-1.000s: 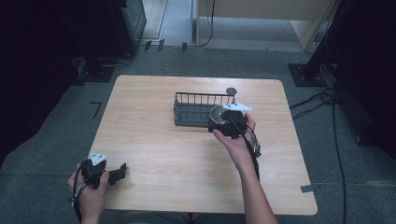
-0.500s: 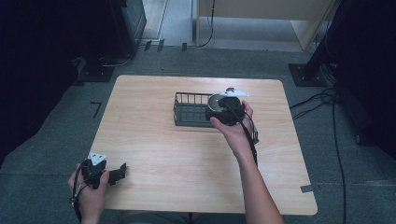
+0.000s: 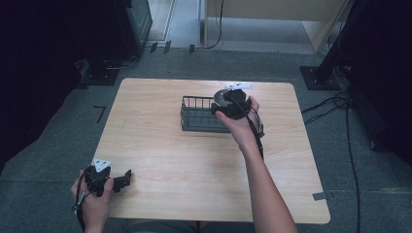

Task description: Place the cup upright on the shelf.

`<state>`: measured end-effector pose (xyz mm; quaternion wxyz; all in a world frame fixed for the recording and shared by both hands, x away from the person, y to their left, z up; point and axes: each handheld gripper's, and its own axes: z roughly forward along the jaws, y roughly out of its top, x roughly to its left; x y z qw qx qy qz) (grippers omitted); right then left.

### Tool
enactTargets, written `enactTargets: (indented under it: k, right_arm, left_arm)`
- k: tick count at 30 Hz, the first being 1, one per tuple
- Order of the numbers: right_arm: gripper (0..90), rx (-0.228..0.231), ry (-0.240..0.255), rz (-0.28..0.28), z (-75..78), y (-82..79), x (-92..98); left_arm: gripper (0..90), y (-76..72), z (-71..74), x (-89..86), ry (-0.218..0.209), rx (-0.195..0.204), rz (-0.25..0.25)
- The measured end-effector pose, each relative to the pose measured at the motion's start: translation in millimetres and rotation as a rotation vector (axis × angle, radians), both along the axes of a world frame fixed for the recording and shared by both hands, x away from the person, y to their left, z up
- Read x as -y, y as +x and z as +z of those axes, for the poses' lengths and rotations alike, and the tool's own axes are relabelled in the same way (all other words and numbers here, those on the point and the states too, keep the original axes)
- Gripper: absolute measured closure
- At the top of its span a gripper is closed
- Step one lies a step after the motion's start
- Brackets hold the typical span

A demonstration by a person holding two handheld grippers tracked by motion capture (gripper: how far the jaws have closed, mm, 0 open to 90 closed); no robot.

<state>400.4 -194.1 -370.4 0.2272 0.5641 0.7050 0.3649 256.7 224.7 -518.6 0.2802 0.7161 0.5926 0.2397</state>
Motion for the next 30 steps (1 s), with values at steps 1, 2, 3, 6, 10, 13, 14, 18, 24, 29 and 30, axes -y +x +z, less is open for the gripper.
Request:
enactTargets:
  k: [1, 2, 3, 6, 10, 13, 14, 18, 24, 29, 30]
  right_arm:
    - [16.9, 0.000, -0.001, -0.001, -0.3, 1.9, 0.0]
    - [16.8, -0.003, -0.001, -0.004, -0.5, 4.4, 0.0]
    - [16.9, -0.005, -0.001, -0.008, -0.8, 6.9, 0.0]
    - [16.9, -0.009, 0.005, -0.011, -0.7, 14.3, 0.6]
    - [16.9, -0.009, 0.006, -0.017, -1.2, 22.3, 0.7]
    - [16.9, -0.011, 0.005, -0.022, -3.1, 28.0, 0.1]
    - [16.9, -0.009, 0.006, -0.021, -4.0, 30.0, -0.3]
    - [16.9, -0.014, 0.007, -0.028, -8.1, 37.1, -1.2]
    - [16.9, -0.027, 0.003, -0.044, -18.4, 46.2, -0.7]
    - [16.9, -0.030, -0.008, -0.049, -26.5, 52.7, -5.0]
    - [16.9, -0.037, -0.008, -0.050, -28.9, 53.9, -6.3]
  left_arm:
    - [0.0, 0.0, 0.0, 0.0, 0.000, 0.000, 0.000]
    - [0.0, 0.0, 0.0, 0.0, 0.000, 0.000, 0.000]
    - [0.0, 0.0, 0.0, 0.0, 0.000, 0.000, 0.000]
    - [0.0, 0.0, -0.1, 0.1, -0.001, 0.001, 0.001]
    - [0.0, 0.0, 0.0, 0.0, 0.000, 0.000, 0.000]
    - [0.0, 0.0, -0.1, 0.1, -0.001, 0.001, 0.001]
    - [0.0, 0.0, 0.0, 0.0, 0.000, 0.000, 0.000]
    - [0.0, 0.0, 0.0, 0.0, 0.000, 0.000, 0.000]
    - [0.0, 0.0, 0.0, 0.1, 0.000, 0.001, 0.001]
    - [0.0, 0.0, 0.0, 0.0, 0.000, 0.000, 0.000]
    - [0.0, 0.0, 0.0, 0.0, 0.000, 0.000, 0.000]
